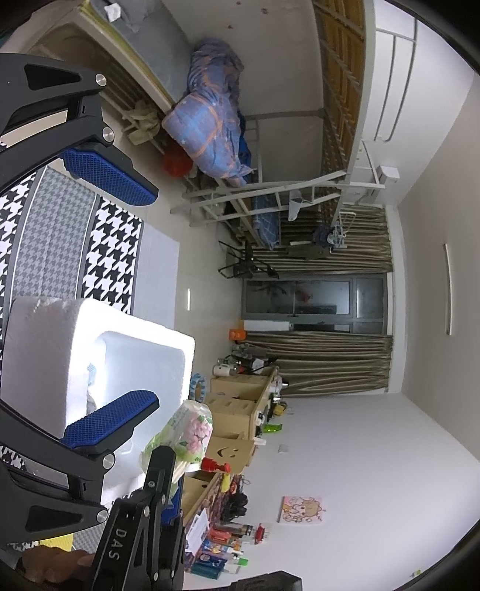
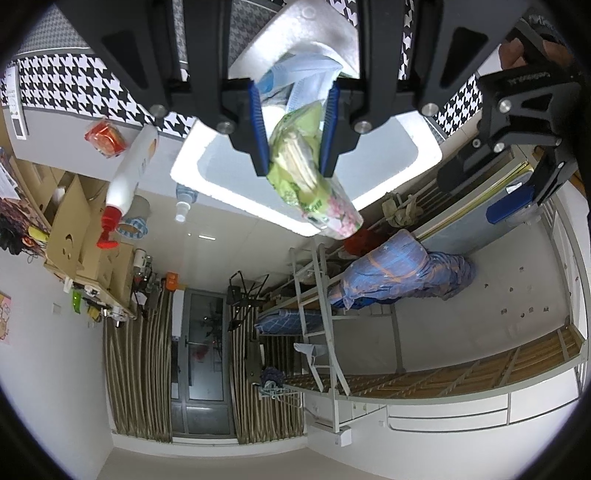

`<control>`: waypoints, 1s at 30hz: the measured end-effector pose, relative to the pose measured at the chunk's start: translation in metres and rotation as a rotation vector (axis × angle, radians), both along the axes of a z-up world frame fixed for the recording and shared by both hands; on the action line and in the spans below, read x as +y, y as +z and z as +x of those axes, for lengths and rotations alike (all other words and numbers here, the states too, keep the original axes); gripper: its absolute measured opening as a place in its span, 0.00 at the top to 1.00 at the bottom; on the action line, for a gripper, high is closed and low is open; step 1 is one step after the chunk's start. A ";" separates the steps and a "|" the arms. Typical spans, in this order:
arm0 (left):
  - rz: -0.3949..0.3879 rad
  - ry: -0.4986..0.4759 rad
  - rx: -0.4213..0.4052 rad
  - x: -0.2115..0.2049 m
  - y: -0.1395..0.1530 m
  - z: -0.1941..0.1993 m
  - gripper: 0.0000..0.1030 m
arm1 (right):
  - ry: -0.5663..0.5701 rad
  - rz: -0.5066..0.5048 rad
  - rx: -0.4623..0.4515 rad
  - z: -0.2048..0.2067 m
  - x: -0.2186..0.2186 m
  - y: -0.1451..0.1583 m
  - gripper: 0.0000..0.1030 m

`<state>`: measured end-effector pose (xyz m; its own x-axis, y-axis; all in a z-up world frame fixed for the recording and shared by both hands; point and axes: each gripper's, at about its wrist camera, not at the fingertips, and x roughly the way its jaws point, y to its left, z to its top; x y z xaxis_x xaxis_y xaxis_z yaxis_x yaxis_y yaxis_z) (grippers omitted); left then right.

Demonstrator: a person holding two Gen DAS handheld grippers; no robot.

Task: Organize soft objects
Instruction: 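Lower the clear packet into the foam box and open the right gripper, then withdraw both tools from the foam box back over the table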

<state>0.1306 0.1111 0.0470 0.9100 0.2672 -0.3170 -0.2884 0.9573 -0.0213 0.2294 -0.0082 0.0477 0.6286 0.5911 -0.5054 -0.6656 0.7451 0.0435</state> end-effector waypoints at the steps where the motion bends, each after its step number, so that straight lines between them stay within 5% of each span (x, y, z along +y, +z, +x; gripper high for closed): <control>1: -0.003 0.002 -0.002 0.001 0.000 -0.001 0.02 | 0.002 -0.003 0.001 0.001 0.002 0.000 0.69; 3: -0.007 0.008 -0.005 0.003 0.000 -0.004 0.02 | 0.010 -0.003 0.012 0.002 0.005 -0.001 0.66; 7: -0.013 0.002 -0.004 0.004 0.000 -0.007 0.02 | 0.005 0.005 0.029 0.008 0.005 -0.002 0.36; 28: -0.010 -0.028 -0.007 -0.013 0.009 -0.014 0.02 | 0.002 0.043 -0.012 -0.011 -0.018 0.005 0.30; 30: -0.007 -0.032 -0.008 -0.015 0.010 -0.016 0.02 | 0.006 0.052 -0.022 -0.014 -0.021 0.006 0.23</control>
